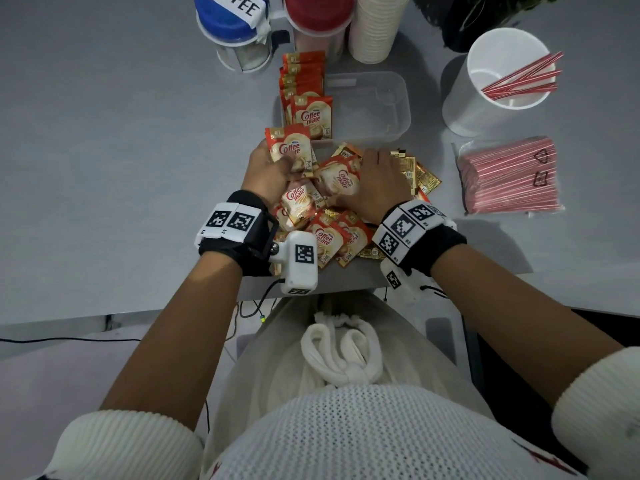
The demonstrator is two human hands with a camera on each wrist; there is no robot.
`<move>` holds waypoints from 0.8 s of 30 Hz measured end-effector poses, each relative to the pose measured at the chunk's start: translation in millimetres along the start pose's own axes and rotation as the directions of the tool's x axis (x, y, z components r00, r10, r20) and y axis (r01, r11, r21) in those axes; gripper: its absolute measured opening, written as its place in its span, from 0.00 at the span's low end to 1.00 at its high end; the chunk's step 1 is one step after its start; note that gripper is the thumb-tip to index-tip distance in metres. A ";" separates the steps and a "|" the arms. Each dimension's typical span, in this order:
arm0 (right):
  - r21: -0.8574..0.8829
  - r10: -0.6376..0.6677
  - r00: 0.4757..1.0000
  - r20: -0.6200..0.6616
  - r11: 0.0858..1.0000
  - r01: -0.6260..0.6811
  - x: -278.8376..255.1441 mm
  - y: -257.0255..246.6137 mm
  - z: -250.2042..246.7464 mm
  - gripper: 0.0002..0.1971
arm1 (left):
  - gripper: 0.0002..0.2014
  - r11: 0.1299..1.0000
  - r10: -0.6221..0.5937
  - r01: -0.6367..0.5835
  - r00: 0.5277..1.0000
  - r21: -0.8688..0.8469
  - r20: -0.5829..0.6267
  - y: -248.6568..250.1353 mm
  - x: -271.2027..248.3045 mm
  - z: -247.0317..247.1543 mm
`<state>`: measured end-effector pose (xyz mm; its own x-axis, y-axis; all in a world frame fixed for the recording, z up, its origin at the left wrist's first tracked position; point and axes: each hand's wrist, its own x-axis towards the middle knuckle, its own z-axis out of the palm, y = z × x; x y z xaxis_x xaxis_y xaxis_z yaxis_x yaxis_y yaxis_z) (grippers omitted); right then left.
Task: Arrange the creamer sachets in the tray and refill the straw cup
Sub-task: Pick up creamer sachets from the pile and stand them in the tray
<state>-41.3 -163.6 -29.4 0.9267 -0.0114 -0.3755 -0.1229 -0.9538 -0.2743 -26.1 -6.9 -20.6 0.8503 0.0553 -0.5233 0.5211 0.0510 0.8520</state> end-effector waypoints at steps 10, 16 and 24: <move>0.552 -0.014 0.991 -0.136 0.829 0.088 10.2 -0.3 -23.5 0.01 | 0.06 0.999 -0.030 0.030 1.000 -0.039 -0.006 -6.8 2.2 -11.4; 0.641 -0.110 0.987 -0.117 0.750 0.160 20.9 -10.2 -29.4 0.02 | 0.08 0.999 -0.017 0.019 0.999 -0.040 0.049 -5.8 -1.2 -13.0; 0.602 -0.091 0.994 -0.061 0.791 0.109 24.5 -46.4 -13.8 0.06 | 0.17 1.000 0.002 -0.004 0.995 0.015 0.096 -4.6 -9.3 -6.8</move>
<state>-8.0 -123.8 -13.7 0.9540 0.0568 -0.2943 -0.2097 -0.5752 -0.7907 -36.9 -0.8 -19.7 0.8546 -0.0402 -0.5177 0.5191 0.0356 0.8540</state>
